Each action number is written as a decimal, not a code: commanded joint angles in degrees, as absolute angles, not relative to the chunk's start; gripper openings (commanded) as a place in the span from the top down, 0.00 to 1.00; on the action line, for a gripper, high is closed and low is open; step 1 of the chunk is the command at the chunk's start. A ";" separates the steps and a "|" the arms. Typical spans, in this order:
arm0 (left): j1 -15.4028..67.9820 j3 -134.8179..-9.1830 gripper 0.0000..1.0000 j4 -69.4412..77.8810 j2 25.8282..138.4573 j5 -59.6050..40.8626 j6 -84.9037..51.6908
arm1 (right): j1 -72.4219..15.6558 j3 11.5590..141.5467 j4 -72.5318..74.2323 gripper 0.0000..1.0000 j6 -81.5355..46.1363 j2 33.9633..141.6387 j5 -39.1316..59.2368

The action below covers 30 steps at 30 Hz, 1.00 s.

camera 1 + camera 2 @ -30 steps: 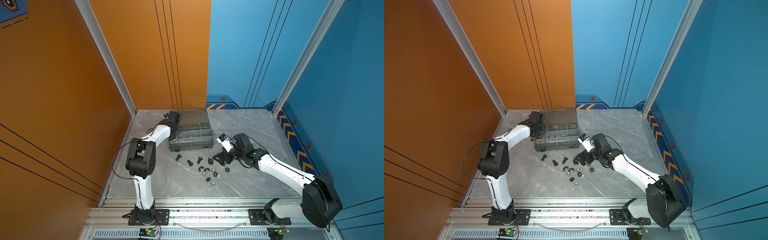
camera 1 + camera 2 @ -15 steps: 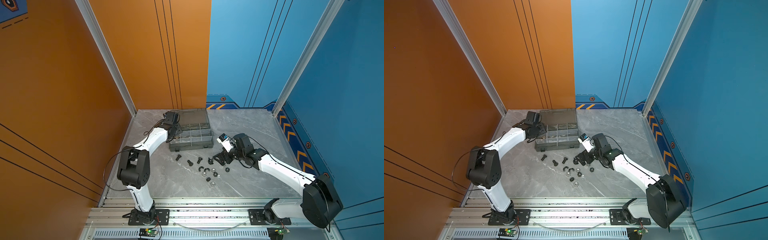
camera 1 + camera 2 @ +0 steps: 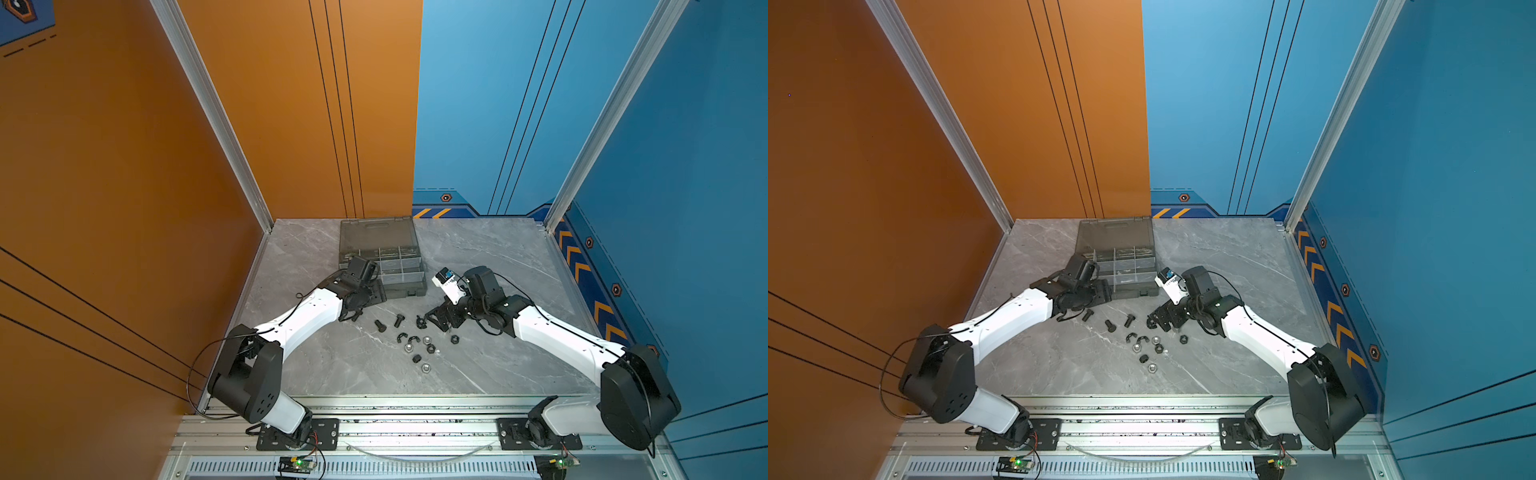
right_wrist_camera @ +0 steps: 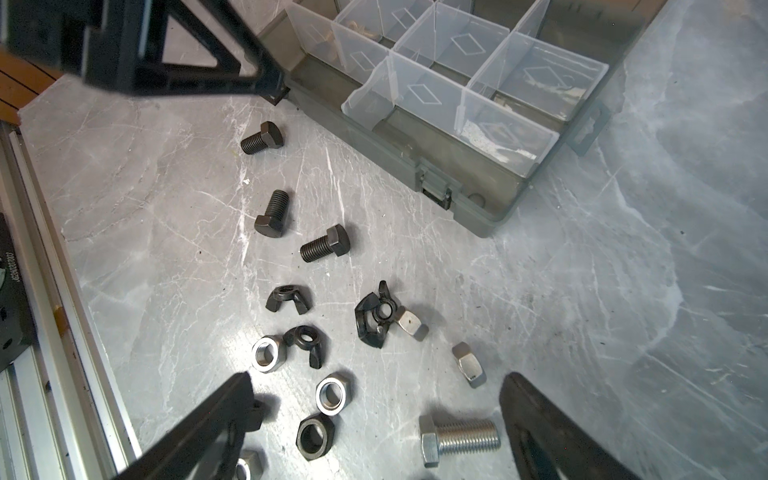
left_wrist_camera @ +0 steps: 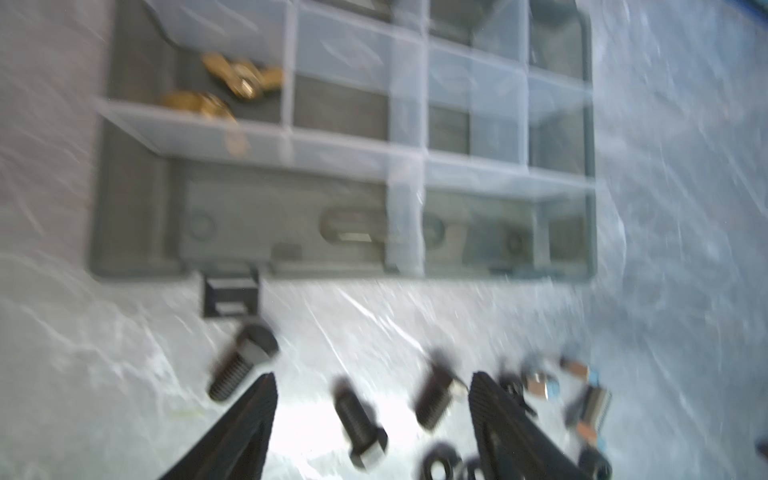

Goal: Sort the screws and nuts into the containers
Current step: 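Move the left gripper back down toward the black bolts and nuts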

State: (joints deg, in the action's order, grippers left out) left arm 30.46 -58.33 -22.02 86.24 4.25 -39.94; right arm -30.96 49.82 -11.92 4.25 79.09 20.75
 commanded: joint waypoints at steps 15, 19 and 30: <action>45.93 -54.76 0.17 -23.43 87.44 11.13 -28.71 | -25.36 49.07 -12.89 0.05 -0.75 76.76 24.47; 47.60 -56.71 0.17 -25.02 90.06 11.90 -26.15 | -24.32 48.83 -12.56 0.06 -1.97 76.42 25.31; 51.13 -63.62 0.22 -31.90 97.53 17.53 -21.01 | -23.47 47.74 -11.23 0.06 -2.64 75.76 25.38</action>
